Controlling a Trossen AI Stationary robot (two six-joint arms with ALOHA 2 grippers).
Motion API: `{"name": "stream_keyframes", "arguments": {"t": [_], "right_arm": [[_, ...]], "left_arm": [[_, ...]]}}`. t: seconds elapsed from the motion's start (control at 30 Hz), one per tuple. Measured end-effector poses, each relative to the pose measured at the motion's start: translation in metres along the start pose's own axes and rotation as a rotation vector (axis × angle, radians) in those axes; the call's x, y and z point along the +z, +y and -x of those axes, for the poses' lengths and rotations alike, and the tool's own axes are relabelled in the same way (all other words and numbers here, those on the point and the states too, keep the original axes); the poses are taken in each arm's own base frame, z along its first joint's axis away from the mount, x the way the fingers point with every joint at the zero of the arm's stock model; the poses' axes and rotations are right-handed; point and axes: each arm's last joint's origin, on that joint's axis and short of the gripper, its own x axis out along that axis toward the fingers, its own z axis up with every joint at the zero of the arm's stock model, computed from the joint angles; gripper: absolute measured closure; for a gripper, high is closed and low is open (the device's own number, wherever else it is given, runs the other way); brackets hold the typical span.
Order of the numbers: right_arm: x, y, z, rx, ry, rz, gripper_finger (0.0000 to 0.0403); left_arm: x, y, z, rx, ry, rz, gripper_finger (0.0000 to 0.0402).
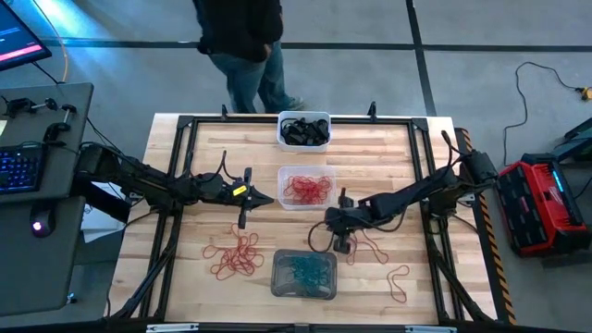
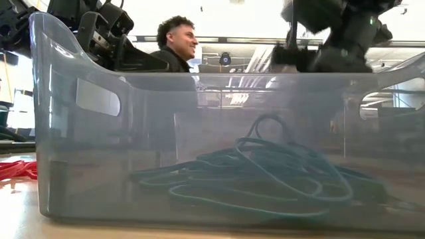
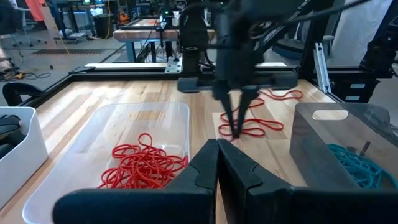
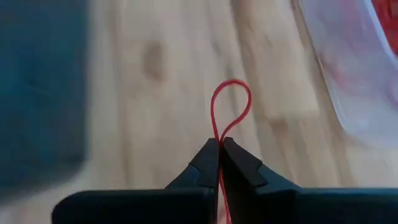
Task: Sort rubber bands into baskets
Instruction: Put the red rubber band into the transparent bin
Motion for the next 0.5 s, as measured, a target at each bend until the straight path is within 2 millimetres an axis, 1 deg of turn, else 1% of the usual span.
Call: {"name": "stream_keyframes", "arguments": {"t": [0.1, 0.33, 0.5], "right_arm": [[0.008, 0.011, 0.006, -0.023, -0.03, 0.046, 0.0401], [0.025, 0.038, 0.028, -0.217, -0.104, 0.131, 0.0402], [0.034, 0.055, 0.042, -0.277, -0.158, 0.177, 0.0402]], "left_arm": [[0.0, 0.0, 0.0, 0.0, 0.0, 0.0, 0.0401], [0.0, 0.0, 0.0, 0.0, 0.0, 0.001, 0.0402], [0.0, 0.0, 0.0, 0.0, 0.0, 0.001, 0.0402]]}}
